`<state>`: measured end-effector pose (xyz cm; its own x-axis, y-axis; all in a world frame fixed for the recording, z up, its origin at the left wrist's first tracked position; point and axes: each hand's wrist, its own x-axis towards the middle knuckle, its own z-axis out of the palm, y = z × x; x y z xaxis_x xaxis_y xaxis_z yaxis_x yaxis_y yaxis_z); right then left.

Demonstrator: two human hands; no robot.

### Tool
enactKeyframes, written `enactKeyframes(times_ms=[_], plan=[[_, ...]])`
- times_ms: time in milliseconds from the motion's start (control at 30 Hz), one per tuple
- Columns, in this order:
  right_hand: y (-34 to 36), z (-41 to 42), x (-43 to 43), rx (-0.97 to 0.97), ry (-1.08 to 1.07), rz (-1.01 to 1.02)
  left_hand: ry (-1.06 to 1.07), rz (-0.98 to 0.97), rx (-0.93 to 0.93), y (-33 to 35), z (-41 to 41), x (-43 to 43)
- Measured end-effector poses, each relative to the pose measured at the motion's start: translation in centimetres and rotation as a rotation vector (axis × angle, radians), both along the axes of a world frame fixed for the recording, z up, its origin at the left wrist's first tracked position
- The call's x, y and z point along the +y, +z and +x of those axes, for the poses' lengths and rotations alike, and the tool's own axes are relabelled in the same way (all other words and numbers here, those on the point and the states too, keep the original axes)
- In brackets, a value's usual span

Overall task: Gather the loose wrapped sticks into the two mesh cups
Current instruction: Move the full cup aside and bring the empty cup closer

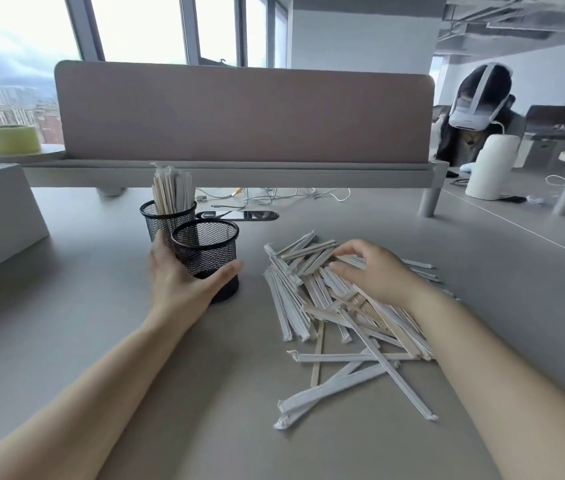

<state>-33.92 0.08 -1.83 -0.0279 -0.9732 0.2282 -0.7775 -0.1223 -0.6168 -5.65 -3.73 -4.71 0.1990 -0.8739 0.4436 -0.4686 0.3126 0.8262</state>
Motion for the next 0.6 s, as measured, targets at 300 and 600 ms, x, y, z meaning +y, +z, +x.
enactKeyframes(times_ms=[300,600], plan=[[-0.5,-2.5,0.6,0.322,-0.226,0.186,-0.269,-0.184,-0.383,-0.1,-6.8,4.6],[-1.3,-5.1,0.3,0.287,-0.309,0.377,-0.33,0.348,-0.469,0.4,-10.9,4.1]])
